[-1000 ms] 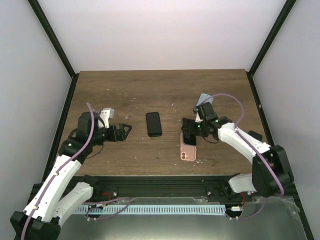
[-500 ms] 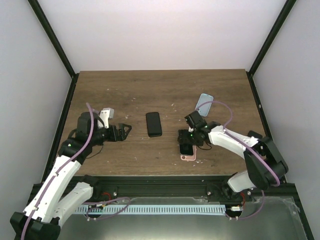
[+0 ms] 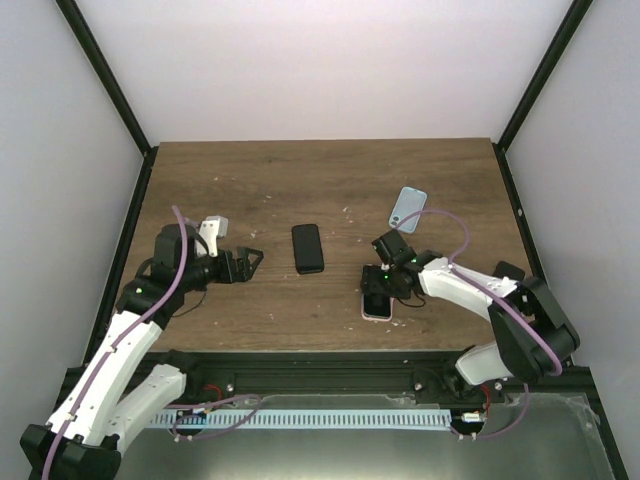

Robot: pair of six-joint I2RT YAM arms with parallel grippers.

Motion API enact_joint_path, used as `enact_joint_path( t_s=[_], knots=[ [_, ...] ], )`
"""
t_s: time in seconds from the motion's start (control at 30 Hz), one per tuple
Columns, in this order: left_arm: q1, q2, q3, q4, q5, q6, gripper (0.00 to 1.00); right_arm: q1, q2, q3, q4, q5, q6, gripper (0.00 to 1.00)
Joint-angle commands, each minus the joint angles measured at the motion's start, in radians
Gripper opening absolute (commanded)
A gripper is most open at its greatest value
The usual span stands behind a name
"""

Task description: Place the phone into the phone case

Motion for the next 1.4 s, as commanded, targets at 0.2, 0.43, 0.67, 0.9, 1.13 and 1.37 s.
enact_joint_path(
  t_s=[0.2,0.43,0.67,0.9,1.13,1.37],
  knots=[
    [0.005,0.000,-0.009,0.007,0.013,0.007,0.98,0.015,-0.034,-0.005,0.011,0.058,0.063,0.65],
    [0.005,0.000,-0.009,0.010,0.016,0.007,0.98,0.021,-0.076,-0.015,0.013,0.077,0.083,0.64],
    [0.005,-0.001,-0.009,0.010,0.017,0.007,0.98,0.036,-0.095,-0.026,-0.002,0.112,0.125,0.64],
    [0.005,-0.009,-0.012,0.011,0.020,0.007,0.98,0.036,-0.061,-0.032,0.001,0.118,0.147,0.64],
    [0.005,-0.004,-0.012,0.016,0.032,0.006,0.98,0.043,-0.049,-0.041,0.018,0.108,0.157,0.66],
    [0.005,-0.003,-0.012,0.018,0.038,0.007,0.98,0.047,-0.028,-0.032,0.010,0.133,0.143,0.71]
  ],
)
